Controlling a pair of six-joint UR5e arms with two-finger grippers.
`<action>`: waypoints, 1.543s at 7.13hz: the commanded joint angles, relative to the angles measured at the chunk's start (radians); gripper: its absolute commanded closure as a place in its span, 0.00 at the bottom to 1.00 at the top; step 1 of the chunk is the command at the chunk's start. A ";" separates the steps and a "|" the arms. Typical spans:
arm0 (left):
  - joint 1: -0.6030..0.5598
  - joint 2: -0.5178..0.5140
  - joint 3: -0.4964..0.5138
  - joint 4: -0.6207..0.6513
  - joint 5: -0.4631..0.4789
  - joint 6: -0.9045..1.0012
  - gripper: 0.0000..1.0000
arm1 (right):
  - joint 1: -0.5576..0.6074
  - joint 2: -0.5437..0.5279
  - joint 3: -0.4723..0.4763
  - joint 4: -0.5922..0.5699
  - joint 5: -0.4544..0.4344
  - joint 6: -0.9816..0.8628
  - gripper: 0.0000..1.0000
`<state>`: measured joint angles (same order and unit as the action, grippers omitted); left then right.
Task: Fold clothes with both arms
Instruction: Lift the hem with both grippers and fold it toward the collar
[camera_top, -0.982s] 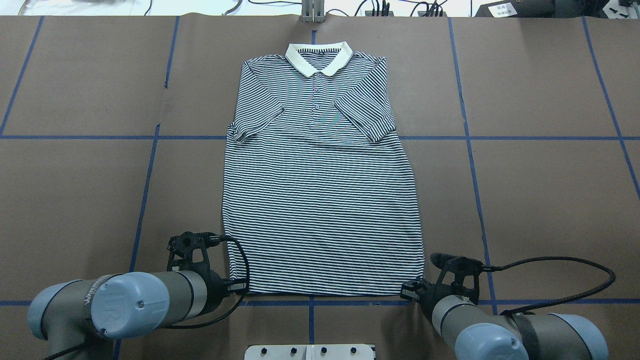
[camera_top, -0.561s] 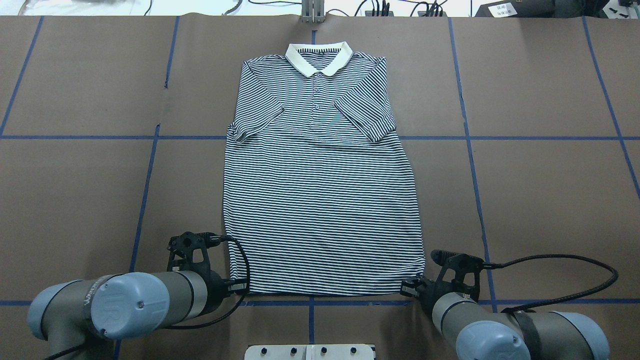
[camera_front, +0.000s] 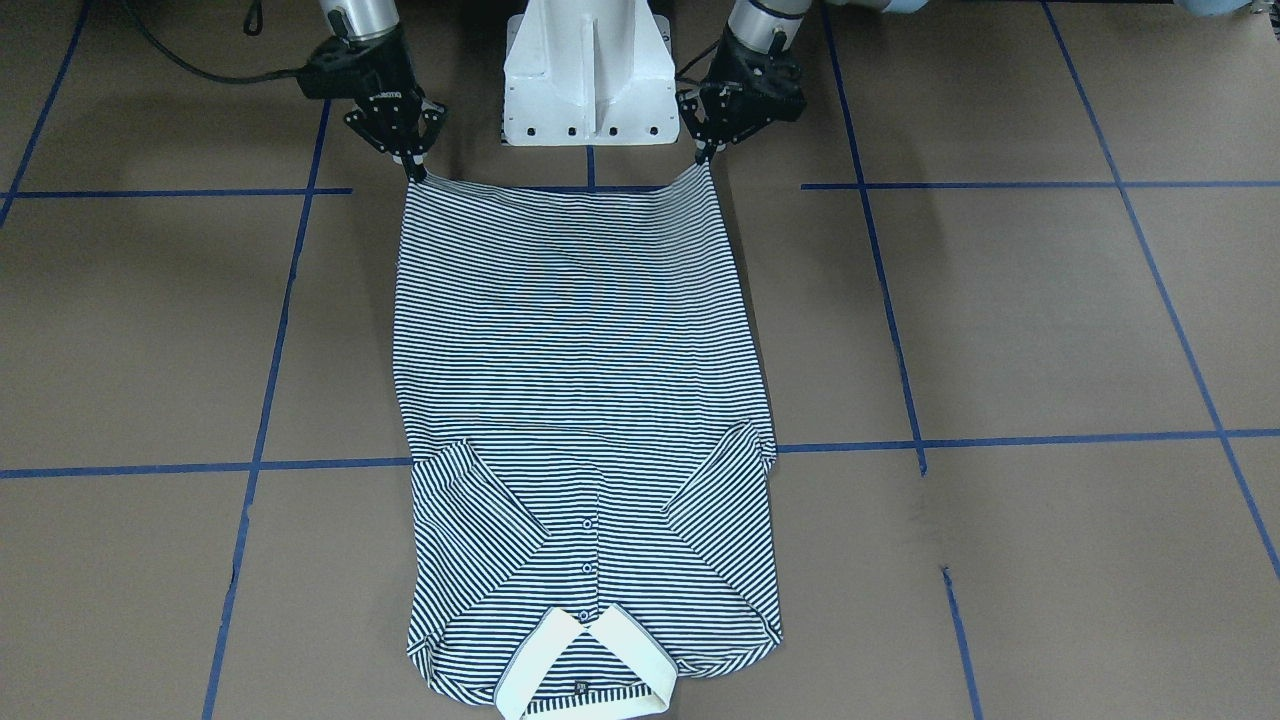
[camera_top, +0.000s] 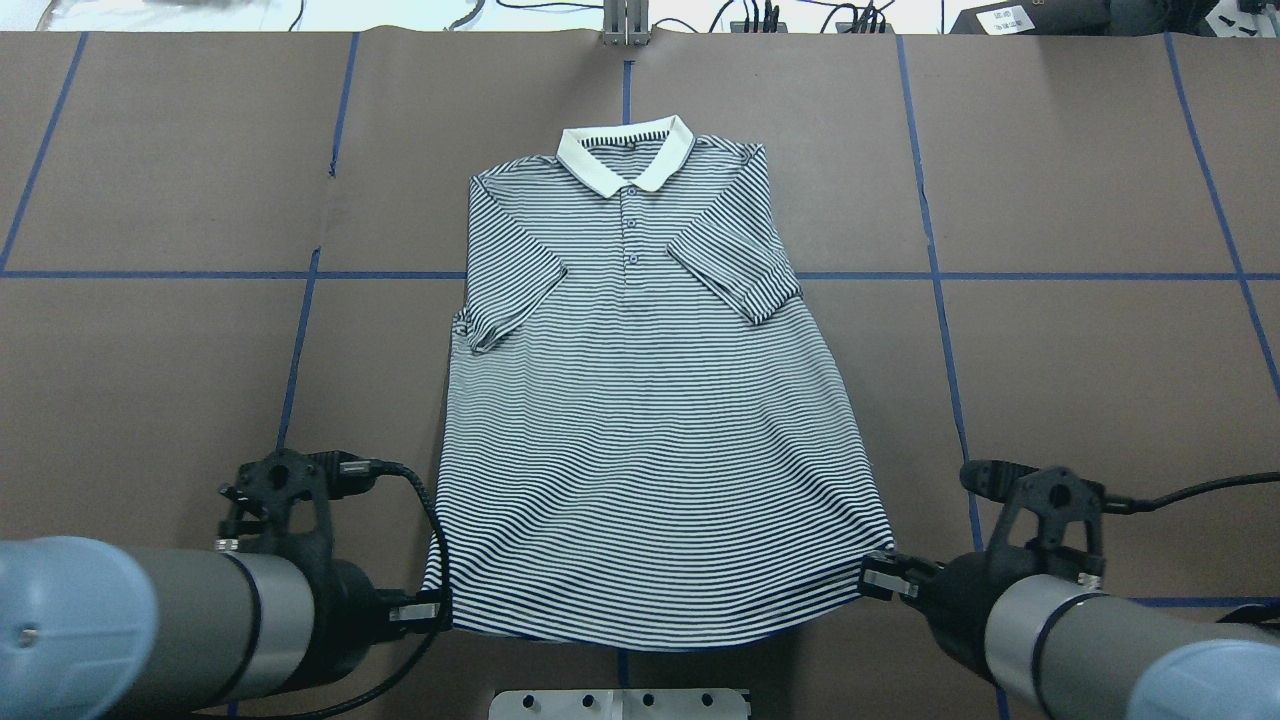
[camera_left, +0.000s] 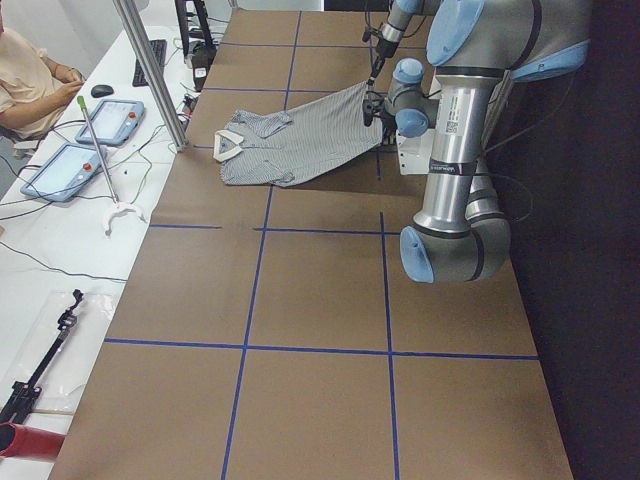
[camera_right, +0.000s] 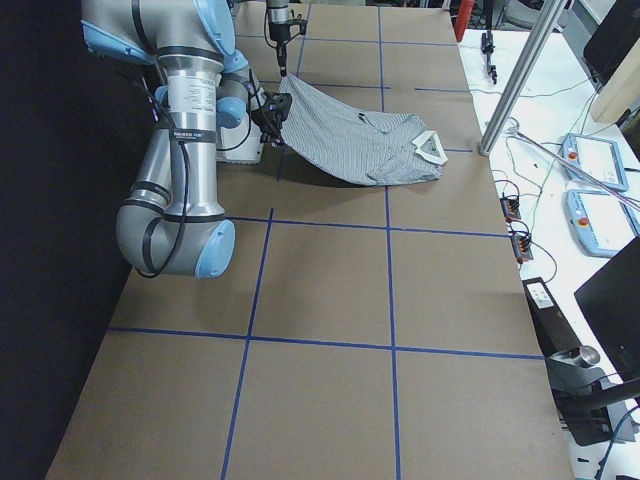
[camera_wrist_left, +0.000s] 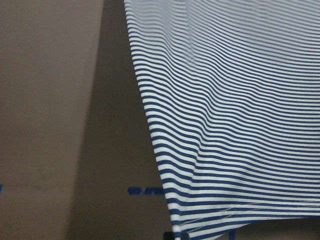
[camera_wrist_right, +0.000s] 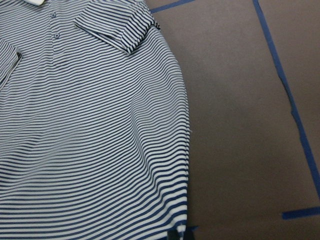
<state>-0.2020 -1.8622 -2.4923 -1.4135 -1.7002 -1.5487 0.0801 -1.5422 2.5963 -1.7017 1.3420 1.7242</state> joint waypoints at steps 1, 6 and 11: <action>-0.094 -0.125 -0.105 0.220 -0.100 0.010 1.00 | 0.090 0.155 0.128 -0.317 0.162 0.000 1.00; -0.458 -0.222 0.368 0.018 -0.102 0.410 1.00 | 0.548 0.494 -0.409 -0.230 0.345 -0.363 1.00; -0.579 -0.340 0.862 -0.331 -0.095 0.496 1.00 | 0.661 0.661 -1.055 0.230 0.342 -0.419 1.00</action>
<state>-0.7699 -2.1632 -1.7773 -1.6352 -1.7973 -1.0564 0.7391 -0.9474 1.6889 -1.5393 1.6889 1.3053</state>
